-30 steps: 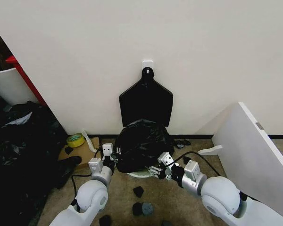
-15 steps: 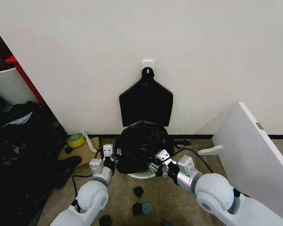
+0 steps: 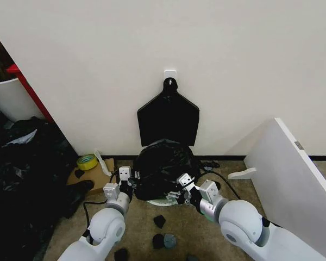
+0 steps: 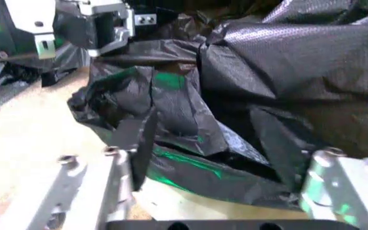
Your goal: Place the garbage bag over the trash bin.
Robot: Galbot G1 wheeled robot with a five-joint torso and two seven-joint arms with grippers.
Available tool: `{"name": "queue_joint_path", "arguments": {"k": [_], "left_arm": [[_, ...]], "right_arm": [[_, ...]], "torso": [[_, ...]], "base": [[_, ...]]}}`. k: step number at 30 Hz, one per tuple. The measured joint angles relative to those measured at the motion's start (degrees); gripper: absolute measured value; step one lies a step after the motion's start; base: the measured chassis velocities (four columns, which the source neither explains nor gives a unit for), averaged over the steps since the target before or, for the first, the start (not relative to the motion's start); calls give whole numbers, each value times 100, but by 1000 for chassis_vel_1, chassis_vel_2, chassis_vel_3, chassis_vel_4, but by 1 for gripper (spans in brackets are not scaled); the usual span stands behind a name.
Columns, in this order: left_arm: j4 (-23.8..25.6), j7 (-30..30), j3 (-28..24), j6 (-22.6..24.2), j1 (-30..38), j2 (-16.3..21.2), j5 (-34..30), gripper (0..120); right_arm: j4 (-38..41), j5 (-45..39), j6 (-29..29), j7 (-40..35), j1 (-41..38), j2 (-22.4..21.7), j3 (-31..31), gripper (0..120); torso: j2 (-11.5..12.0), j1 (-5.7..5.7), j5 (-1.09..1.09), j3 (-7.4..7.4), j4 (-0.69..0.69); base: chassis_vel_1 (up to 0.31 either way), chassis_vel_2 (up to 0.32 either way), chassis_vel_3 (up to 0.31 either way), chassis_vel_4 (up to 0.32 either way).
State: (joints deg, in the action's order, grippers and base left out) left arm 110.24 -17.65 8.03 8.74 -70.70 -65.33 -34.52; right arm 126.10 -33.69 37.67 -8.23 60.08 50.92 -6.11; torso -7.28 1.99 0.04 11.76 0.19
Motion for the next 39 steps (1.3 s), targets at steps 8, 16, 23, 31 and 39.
{"name": "queue_joint_path", "arguments": {"k": [8,16,23,31,39], "left_arm": [[-13,-2,-13,-5,25,-19,6,0],[-32,-11,10,-6,82,-37,-30,0],[-10,-31,91,-2,141,-33,-113,0],[150,-154,231,172,195,-18,-448,0],[406,-221,311,444,106,61,-651,0]], "right_arm": [[-40,-20,41,-123,2,45,-9,22],[-148,246,-378,216,112,-138,83,0],[-544,485,-2208,1375,326,-429,215,0],[-1299,665,-4432,3529,448,-522,384,0],[-2068,1282,-5292,4756,329,-452,612,0]], "torso": [[0,0,0,0,0],[0,0,0,0,0],[0,0,0,0,0],[0,0,1,0,0],[0,0,0,0,0]], "base": [[0,0,0,0],[0,0,0,0],[0,0,0,0],[0,0,0,0],[0,0,0,0]]}}
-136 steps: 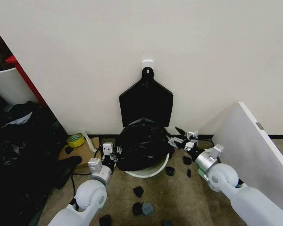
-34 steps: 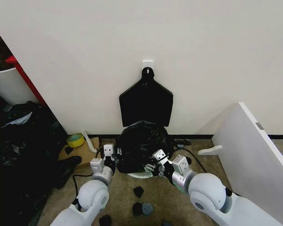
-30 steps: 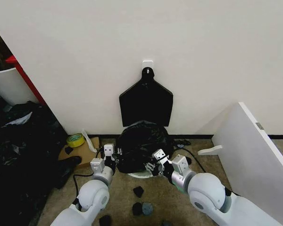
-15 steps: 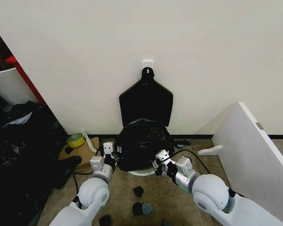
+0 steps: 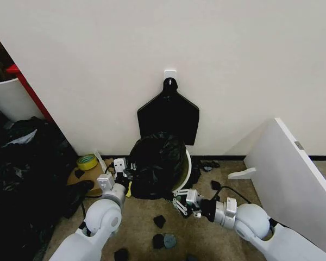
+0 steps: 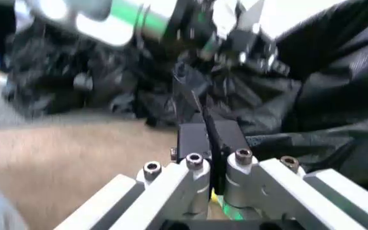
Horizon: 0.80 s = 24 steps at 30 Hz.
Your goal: Place the garbage bag over the trash bin.
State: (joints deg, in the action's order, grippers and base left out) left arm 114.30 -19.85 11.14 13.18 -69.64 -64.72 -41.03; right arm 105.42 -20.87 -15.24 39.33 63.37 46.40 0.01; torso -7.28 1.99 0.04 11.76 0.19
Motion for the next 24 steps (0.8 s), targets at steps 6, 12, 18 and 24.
{"name": "queue_joint_path", "arguments": {"k": [6,12,18,24], "left_arm": [[486,-147,192,381,-170,119,-416,0],[687,-241,279,573,-191,149,-663,0],[778,-308,250,642,-223,128,-721,0],[803,-337,175,697,-243,118,-721,0]], "right_arm": [[-740,1071,-949,932,-163,169,417,0],[-889,1871,-1408,1254,-201,268,748,0],[-923,2407,-1632,993,-207,325,882,0],[-1086,3141,-1818,487,-295,462,1064,0]], "torso": [[0,0,1,0,0],[0,0,0,0,0],[0,0,0,0,0],[0,0,-1,0,0]], "base": [[0,0,0,0],[0,0,0,0],[0,0,0,0],[0,0,0,0]]}}
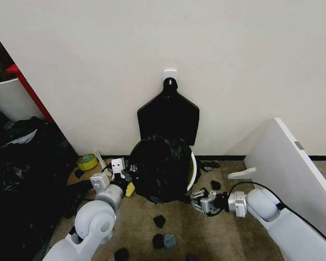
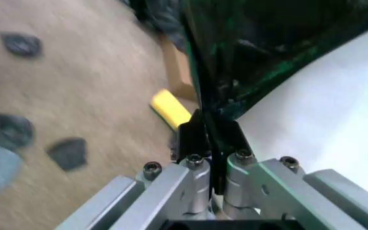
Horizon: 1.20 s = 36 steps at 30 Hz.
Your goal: Place the garbage bag over the trash bin.
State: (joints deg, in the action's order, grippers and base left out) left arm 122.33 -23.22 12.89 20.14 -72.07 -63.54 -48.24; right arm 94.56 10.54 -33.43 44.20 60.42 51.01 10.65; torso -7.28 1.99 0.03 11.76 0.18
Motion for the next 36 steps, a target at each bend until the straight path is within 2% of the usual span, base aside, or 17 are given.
{"name": "queue_joint_path", "arguments": {"k": [8,12,15,19,20,22,24,29,36], "left_arm": [[-181,-11,-4,-39,6,-22,158,0],[-245,-8,26,-83,-1,-57,173,0],[-249,-9,75,-85,-47,-106,154,0],[-188,-12,102,-95,-122,-176,121,0],[-188,-12,102,-95,-122,-176,121,0],[-196,7,71,-172,-100,-215,61,0],[-222,91,35,-336,-74,-250,-7,0],[-203,222,36,-509,-97,-294,-132,0],[-134,229,-20,-204,-210,-221,-16,0]], "right_arm": [[-262,843,-170,-629,-90,124,225,0],[-460,643,-154,-779,-115,128,208,0],[-734,-62,12,-880,-128,131,23,0],[-1055,-1850,425,-906,-96,183,-324,0],[-1055,-1850,425,-906,-96,183,-324,0],[-1097,-2813,629,-833,8,212,-447,0],[-1099,-3411,790,-721,97,260,-509,0],[-1048,-3734,1004,-600,197,364,-567,0],[-850,-4195,1407,-1181,214,473,-598,0]], "torso": [[0,0,0,0,0],[0,0,0,0,1],[0,0,1,0,0],[0,0,1,0,0],[0,0,1,0,0],[0,0,1,0,-1],[0,0,0,0,3],[0,0,0,0,0],[0,0,0,0,0]], "base": [[0,0,0,0],[0,0,0,0],[0,0,0,0],[0,0,0,0],[0,0,0,0],[0,0,0,0],[0,0,0,0],[0,0,0,0],[0,0,0,0]]}}
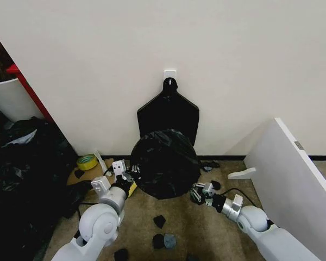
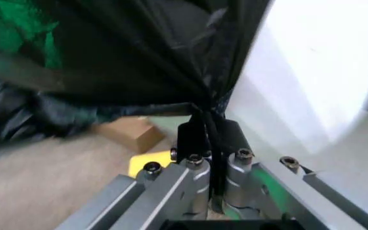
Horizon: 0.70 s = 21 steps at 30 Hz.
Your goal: Place the garbage bag over the trash bin.
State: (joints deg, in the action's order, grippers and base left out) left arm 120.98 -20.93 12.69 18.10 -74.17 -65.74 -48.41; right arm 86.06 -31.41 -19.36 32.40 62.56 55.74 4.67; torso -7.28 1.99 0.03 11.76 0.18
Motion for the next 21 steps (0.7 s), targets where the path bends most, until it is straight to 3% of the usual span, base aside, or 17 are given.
{"name": "queue_joint_path", "arguments": {"k": [4,8,19,21], "left_arm": [[42,-17,-91,259,-90,23,40,0],[21,-34,-143,386,-89,41,88,0],[-119,27,-70,-27,38,123,110,0],[-177,27,-46,-74,83,160,140,0]], "right_arm": [[223,-526,204,-859,42,85,-152,0],[334,-686,190,-990,60,128,-177,0],[241,-1,-306,413,194,-267,68,1],[241,45,-403,584,193,-381,145,10]], "torso": [[0,0,0,0,1],[0,0,0,0,0],[0,0,1,0,2],[0,0,2,0,0]], "base": [[0,0,0,0],[0,0,0,0],[0,0,0,0],[0,0,0,0]]}}
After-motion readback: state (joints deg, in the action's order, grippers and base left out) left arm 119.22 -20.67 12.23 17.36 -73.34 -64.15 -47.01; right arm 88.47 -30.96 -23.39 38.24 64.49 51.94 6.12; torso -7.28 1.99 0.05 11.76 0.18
